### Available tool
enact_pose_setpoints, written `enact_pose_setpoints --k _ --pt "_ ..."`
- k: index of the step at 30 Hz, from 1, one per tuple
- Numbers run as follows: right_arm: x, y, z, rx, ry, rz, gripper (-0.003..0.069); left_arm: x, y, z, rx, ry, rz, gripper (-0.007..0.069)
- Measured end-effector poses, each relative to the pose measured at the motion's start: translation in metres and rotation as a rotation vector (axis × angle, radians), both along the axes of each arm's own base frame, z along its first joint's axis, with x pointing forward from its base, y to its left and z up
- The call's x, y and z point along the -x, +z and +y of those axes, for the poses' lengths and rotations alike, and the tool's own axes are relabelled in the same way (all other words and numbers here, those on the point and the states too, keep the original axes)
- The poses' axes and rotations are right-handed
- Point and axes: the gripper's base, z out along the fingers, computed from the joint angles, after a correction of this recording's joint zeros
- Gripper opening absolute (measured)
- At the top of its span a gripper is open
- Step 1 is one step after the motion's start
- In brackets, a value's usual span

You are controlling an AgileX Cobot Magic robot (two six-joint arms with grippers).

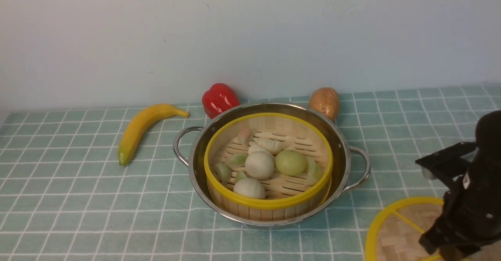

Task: Place the steamer in the pot on the blue tablecloth, and put the lid on the steamer.
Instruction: 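Move the gripper down to the bamboo steamer lid and grasp its center knob, then place the bamboo steamer lid onto the steamer basket in the pot with the right gripper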

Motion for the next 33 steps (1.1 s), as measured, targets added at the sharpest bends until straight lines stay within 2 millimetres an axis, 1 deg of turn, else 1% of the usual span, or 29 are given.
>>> enact_pose_setpoints --k 4,8,11,12,13,14,15,18,21,22,23,26,27,29,30,31,32,33 --pt "0.000 0.007 0.000 -0.014 -0.022 -0.039 0.0146 0.000 0.000 0.000 0.000 0.000 0.000 0.0243" --pt "0.004 0.029 -0.002 -0.029 -0.039 -0.134 0.0146 0.000 0.000 0.000 0.000 0.000 0.000 0.0243" --pt "0.016 0.063 -0.008 -0.046 -0.038 -0.270 0.0146 0.000 0.000 0.000 0.000 0.000 0.000 0.0243" --pt "0.019 0.070 -0.009 -0.051 -0.035 -0.299 0.0146 0.000 0.000 0.000 0.000 0.000 0.000 0.0243" --pt "0.019 0.072 -0.009 -0.053 -0.035 -0.306 0.0146 0.000 0.000 0.000 0.000 0.000 0.000 0.0243" --pt "0.025 0.095 -0.009 -0.087 -0.010 -0.388 0.0146 0.000 0.000 0.000 0.000 0.000 0.000 0.0243" --pt "0.024 0.098 -0.009 -0.095 -0.008 -0.399 0.0146 0.000 0.000 0.000 0.000 0.000 0.000 0.0243" --pt "0.024 0.131 0.000 -0.213 0.033 -0.503 0.0146 0.000 0.000 0.000 0.000 0.000 0.000 0.0243" --pt "0.020 0.151 0.010 -0.319 0.068 -0.554 0.0146 0.000 0.000 0.000 0.000 0.000 0.000 0.0243" --pt "0.017 0.160 0.017 -0.384 0.104 -0.574 0.0146 0.000 0.000 0.000 0.000 0.000 0.000 0.0243" --pt "0.016 0.162 0.018 -0.392 0.109 -0.580 0.0146 0.000 0.000 0.000 0.000 0.000 0.000 0.0243" --pt "0.001 0.171 0.033 -0.504 0.184 -0.601 0.0146 0.000 0.000 0.000 0.000 0.000 0.000 0.0243" --pt "-0.001 0.170 0.034 -0.513 0.188 -0.598 0.0146 0.000 0.000 0.000 0.000 0.000 0.000 0.0243" --pt "-0.011 0.168 0.046 -0.549 0.229 -0.585 0.0146 0.000 0.000 0.000 0.000 0.000 0.000 0.0243" --pt "-0.018 0.162 0.055 -0.552 0.262 -0.571 0.0146 0.000 0.000 0.000 0.000 0.000 0.000 0.0243" --pt "-0.020 0.160 0.061 -0.552 0.285 -0.567 0.0146 0.000 0.000 0.000 0.000 0.000 0.000 0.0243" --pt "-0.022 0.157 0.063 -0.550 0.292 -0.562 0.0146 0.000 0.000 0.000 0.000 0.000 0.000 0.0243" --pt "-0.027 0.150 0.076 -0.549 0.329 -0.543 0.0146 0.000 0.000 0.000 0.000 0.000 0.000 0.0243"
